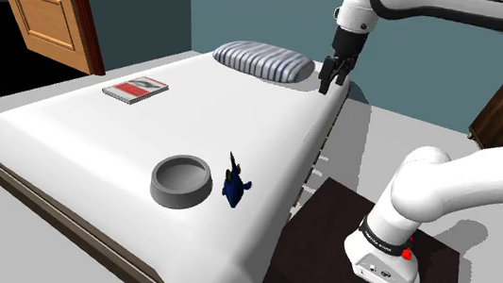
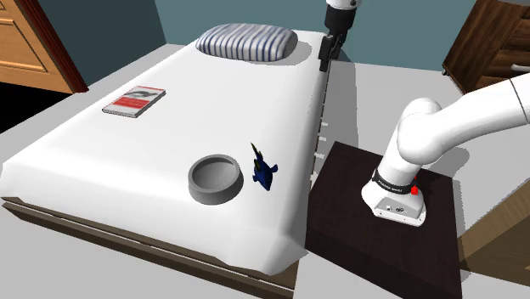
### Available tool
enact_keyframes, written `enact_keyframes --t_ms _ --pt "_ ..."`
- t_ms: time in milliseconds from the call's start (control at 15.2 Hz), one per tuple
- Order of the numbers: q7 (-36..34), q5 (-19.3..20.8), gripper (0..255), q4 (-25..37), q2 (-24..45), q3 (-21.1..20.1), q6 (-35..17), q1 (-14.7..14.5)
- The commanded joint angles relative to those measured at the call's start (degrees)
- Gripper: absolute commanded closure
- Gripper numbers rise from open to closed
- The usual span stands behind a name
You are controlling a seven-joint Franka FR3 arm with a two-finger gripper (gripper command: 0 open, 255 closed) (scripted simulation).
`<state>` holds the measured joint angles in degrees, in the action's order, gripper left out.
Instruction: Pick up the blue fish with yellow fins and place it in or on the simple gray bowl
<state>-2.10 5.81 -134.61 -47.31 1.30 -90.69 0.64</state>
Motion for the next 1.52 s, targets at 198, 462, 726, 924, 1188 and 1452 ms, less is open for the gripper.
enact_keyframes --t_ms 198,462,726,924,1188,1452 --pt "-7.3 -2.3 0 -2.4 0.8 -4.5 -2.3 0.1" --pt "-17.0 -5.4 0 -4.2 3.6 -10.6 -5.7 0.2" --pt "-26.6 -8.0 0 -4.4 8.3 -16.8 -9.4 0.7" --pt "-33.9 -9.2 0 -3.4 13.1 -21.3 -12.3 1.3" --pt "-44.0 -9.4 0 -0.8 20.9 -27.2 -16.0 2.8" --pt "-54.7 -7.4 0 3.4 30.2 -32.7 -19.2 4.7"
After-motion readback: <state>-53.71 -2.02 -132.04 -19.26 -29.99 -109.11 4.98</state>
